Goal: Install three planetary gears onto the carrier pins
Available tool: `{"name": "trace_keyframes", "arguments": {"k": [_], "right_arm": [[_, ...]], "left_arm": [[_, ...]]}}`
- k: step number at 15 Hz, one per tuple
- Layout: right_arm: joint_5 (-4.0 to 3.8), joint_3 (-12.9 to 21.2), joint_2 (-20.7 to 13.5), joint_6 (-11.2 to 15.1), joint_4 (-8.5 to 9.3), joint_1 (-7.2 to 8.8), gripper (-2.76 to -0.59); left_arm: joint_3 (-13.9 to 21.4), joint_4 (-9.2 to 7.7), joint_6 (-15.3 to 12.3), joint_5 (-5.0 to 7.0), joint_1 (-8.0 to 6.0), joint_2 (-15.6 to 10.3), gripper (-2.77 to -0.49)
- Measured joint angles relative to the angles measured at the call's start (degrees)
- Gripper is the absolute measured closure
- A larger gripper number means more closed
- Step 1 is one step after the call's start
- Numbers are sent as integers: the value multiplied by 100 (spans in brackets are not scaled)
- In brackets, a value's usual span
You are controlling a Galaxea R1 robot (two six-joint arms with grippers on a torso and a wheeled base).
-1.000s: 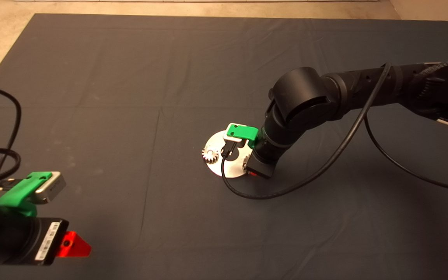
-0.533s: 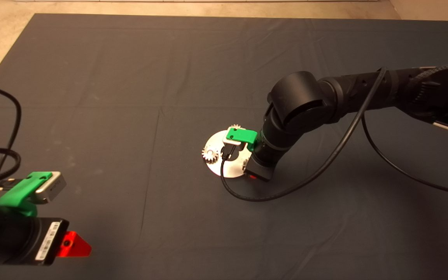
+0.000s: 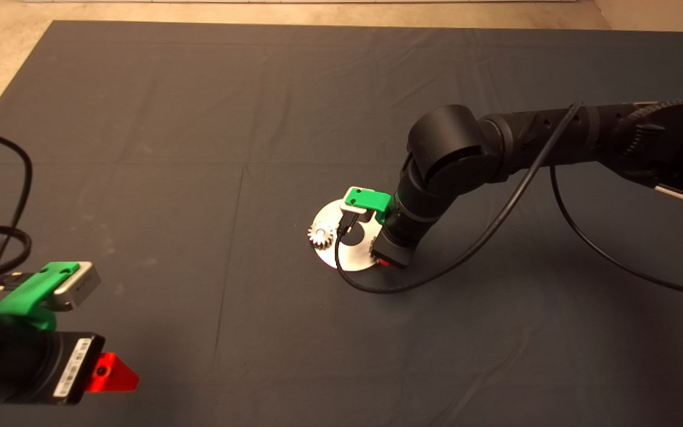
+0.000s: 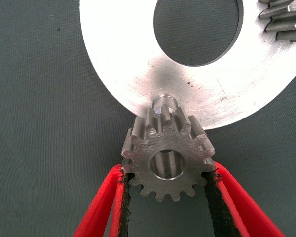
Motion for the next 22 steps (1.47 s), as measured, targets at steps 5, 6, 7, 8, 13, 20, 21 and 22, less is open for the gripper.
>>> {"name": "trace_keyframes", "arguments": {"k": [5,6,7,8,13,20,21,22], "right_arm": [[-2,-80,43,-16,0,1,-93],[0,-102,45,-17,2,1,-93],[-5,-121,59,-17,2,4,-93],[-7,-144,77,-17,2,4,-94],[-13,-187,111,-13,2,15,-93],[-18,-239,227,4,-9,1,-93],[-24,-239,235,4,-9,1,-93],[-27,-240,235,4,-11,1,-93]], "left_arm": [[0,-4,0,0,0,0,-246],[0,-4,0,0,0,0,-246],[0,-8,0,0,0,0,-246],[0,-9,0,-1,0,1,-246],[0,-15,0,0,0,0,-246],[0,-15,0,0,0,0,-246],[0,-15,0,0,0,0,-246],[0,-15,0,0,0,0,-246]]}}
